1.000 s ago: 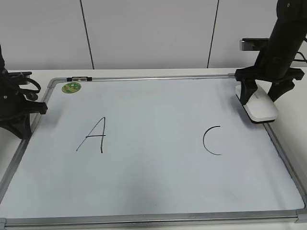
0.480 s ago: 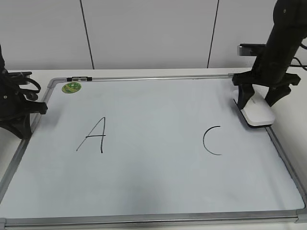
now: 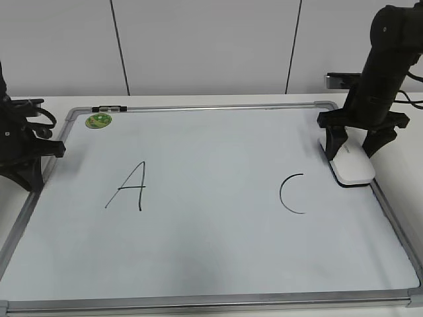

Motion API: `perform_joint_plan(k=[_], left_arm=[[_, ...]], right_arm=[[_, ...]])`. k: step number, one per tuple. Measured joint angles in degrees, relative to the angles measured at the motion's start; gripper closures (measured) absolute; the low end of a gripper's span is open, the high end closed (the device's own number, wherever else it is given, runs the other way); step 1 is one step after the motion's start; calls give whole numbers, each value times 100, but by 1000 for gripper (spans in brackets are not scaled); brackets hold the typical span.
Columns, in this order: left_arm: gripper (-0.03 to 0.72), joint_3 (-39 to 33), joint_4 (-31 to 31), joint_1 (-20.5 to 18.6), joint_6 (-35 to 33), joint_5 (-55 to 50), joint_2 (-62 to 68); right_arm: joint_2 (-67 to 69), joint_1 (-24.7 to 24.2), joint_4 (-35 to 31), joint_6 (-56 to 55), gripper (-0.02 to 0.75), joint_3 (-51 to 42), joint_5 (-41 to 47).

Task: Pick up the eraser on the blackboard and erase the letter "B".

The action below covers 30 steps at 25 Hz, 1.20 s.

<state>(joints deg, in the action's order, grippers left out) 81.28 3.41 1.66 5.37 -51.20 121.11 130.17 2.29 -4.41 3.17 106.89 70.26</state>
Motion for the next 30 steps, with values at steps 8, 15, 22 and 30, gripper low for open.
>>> perform_joint_plan(k=[8,15,22,30], left_arm=[[642,0,0,0,0,0,0],[637,0,0,0,0,0,0],[428,-10,1,0,0,36,-32],[265,-71,-87,11,0,79,-349]], right_arm=[[24,0,-13,0,105,0,-11],[59,0,26,-76,67,278,-23],[-16,0,405,-390,68,367,-23],[-232,0,480,-504,126,367,-23]])
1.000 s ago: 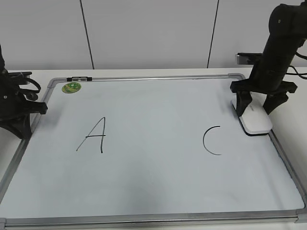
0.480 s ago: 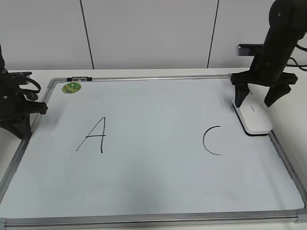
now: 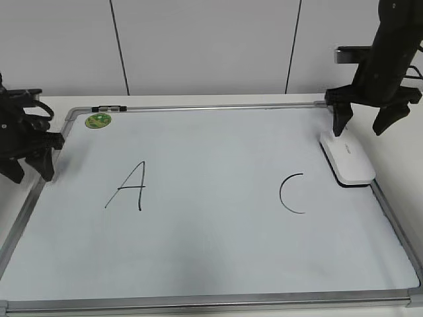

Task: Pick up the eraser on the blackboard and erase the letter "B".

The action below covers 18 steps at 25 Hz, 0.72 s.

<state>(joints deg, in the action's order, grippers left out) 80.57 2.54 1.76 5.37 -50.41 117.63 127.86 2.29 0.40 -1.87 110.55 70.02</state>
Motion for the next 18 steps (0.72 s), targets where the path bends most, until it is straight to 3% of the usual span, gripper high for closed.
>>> perform_joint_plan(k=[6,14,18], left_arm=[[263,0,-180,0,0,27,-522],[262,-54,-254,0,0,47,-1644],[262,-365,-285,0,0,47,-2368]], right_arm=[[-460,0,-40,0,202,0,0],[-1394,185,-40,-8,214,-91,35],[-2122,371,118,-147,214,-769,-80]])
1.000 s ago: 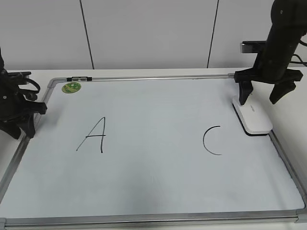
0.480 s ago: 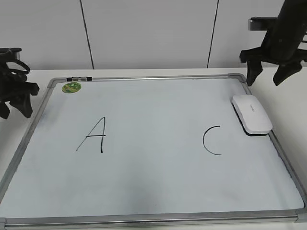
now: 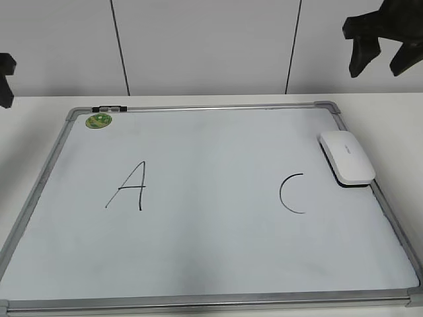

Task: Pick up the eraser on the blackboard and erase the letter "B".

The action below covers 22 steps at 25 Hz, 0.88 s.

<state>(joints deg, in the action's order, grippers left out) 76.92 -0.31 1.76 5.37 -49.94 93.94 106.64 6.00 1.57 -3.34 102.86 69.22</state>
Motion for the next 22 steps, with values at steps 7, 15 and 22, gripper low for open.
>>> perform_joint_plan(k=[7,15,22], left_arm=[[265,-1336,-61,0,0,178,-1455],[267,-3128,-84,75,0,399,-3635],[267,-4008,-97,361,0,253,-5338]], right_arm=[[-1320,234,395,-506,216,-1756,-996],[-3057,305,309,-706,216,-3713,-1869],[-4867,305,133,-720,216,-5094,-1829]])
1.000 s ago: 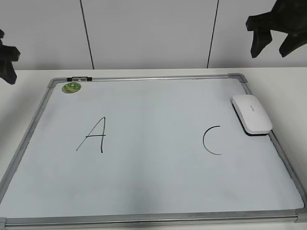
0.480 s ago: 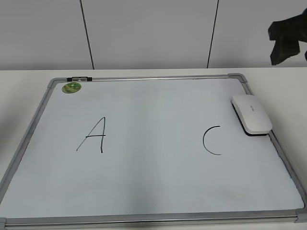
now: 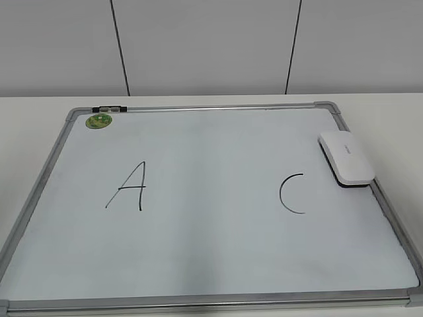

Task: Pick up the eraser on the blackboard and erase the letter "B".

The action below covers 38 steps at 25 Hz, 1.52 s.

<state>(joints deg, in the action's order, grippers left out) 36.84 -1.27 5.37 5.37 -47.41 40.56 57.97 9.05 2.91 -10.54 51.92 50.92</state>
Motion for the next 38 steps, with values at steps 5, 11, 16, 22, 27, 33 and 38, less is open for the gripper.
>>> perform_joint_plan(k=[5,11,16,22,27,33,38], left_arm=[[267,-302,-132,21,0,-562,-1196],[268,-592,-194,78,0,-1225,-2211],[269,-720,-307,83,0,-1534,-2905],[275,-731,-377,83,0,-1534,-3307],[300,-753,-387,83,0,-1542,-3316],[346,-753,-387,83,0,-1542,-3329],[374,-753,-387,83,0,-1542,-3329]], right_arm=[[-1399,0,-9,-5,216,-858,205],[-2778,0,5,-5,216,-1618,808],[-3755,0,166,-13,216,-2049,1176],[-4385,0,191,120,216,-2343,1351],[-4493,0,-90,645,216,-2343,1351],[-4493,0,-291,923,216,-2343,1355],[-4493,0,-324,934,217,-2398,1365]])
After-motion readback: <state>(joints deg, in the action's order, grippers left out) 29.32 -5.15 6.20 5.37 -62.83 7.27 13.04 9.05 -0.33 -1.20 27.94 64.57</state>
